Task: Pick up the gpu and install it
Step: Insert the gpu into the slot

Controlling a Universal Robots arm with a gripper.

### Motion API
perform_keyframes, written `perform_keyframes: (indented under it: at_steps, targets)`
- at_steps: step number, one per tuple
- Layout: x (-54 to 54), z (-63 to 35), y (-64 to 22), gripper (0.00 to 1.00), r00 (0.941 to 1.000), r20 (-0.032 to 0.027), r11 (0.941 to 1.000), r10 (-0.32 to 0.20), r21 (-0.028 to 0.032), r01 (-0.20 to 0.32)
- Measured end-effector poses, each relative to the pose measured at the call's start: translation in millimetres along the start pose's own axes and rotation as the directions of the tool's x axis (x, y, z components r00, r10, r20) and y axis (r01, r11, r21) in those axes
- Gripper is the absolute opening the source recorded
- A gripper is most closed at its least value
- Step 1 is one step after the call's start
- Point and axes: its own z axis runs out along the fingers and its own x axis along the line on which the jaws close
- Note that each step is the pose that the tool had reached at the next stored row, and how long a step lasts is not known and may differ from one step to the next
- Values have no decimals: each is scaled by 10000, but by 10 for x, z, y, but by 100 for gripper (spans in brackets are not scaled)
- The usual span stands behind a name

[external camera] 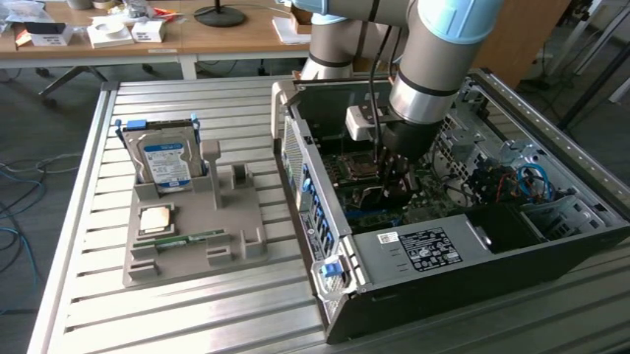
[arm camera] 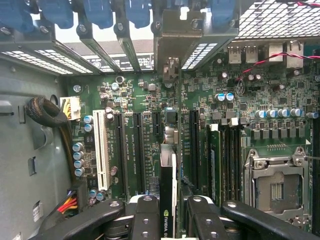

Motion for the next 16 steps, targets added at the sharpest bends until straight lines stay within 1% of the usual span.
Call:
perform_keyframes:
  at_steps: [4,10,16]
  targets:
    - [-2,0,2,26,10000,1,10000,-13,0,13]
    - [-11,1,2,26,9997,4,9997,-240,-5,240]
    - [-11,1,3,26,9996,4,9996,-290,-6,290]
